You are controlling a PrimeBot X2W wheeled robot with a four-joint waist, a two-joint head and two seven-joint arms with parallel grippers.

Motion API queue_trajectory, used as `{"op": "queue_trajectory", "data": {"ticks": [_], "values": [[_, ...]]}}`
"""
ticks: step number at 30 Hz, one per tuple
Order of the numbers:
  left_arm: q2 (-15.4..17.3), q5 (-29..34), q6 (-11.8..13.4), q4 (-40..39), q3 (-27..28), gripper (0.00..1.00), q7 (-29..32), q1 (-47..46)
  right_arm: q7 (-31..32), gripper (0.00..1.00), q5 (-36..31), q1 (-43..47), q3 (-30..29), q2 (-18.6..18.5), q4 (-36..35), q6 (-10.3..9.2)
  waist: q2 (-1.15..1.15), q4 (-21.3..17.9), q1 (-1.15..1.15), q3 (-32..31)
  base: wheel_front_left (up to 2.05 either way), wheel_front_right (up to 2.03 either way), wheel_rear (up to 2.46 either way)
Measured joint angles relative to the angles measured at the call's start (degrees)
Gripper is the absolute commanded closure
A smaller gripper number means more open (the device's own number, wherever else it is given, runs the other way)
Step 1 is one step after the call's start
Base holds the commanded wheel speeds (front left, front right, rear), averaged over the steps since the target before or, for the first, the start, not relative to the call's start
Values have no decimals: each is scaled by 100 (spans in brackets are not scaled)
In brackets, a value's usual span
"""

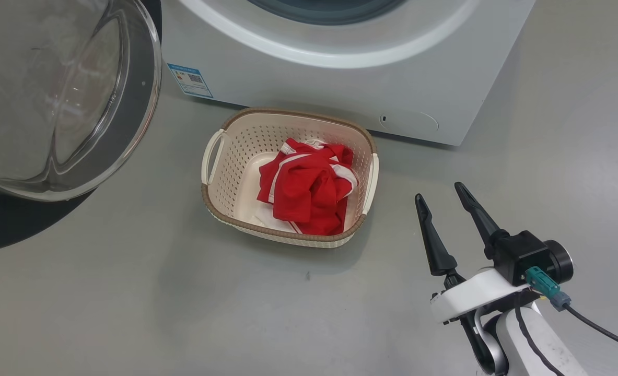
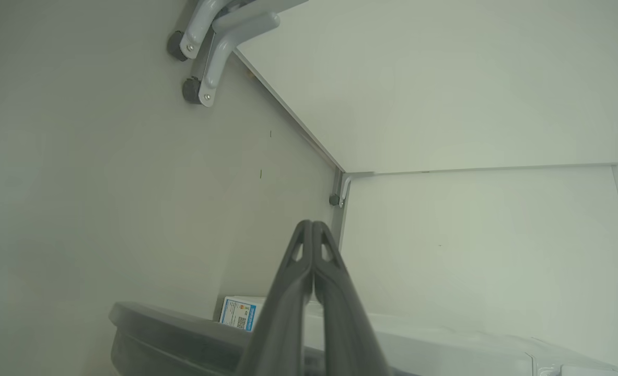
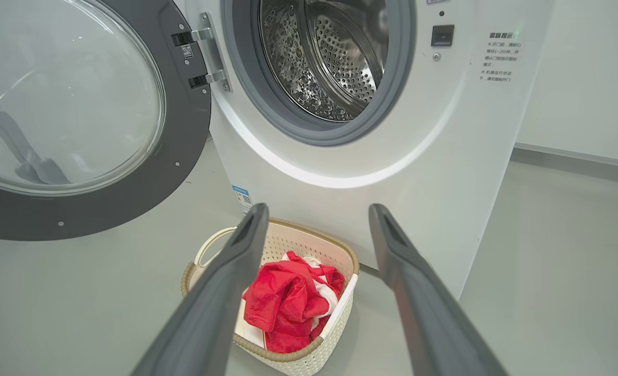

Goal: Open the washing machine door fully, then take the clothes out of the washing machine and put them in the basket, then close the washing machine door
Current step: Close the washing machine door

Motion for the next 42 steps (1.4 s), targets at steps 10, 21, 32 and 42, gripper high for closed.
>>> {"op": "queue_trajectory", "data": {"ticks": [10,21,32,42], "values": [[80,111,0,511,-261,100,690,-452,-5,0,1,-3,13,11,48,1,0,-26,0,-22,0,0,0],[265,200,0,940,-335,100,1146,-643,-23,0,10,-24,13,32,107,1,0,-47,0,-64,0,0,0],[371,276,0,999,-600,100,1700,-691,-68,0,19,-26,13,41,170,0,0,-42,0,-136,0,0,0],[258,277,-82,1065,-861,100,2423,-691,-74,0,65,-27,2,48,264,1,0,-3,0,-302,0,0,0]]}}
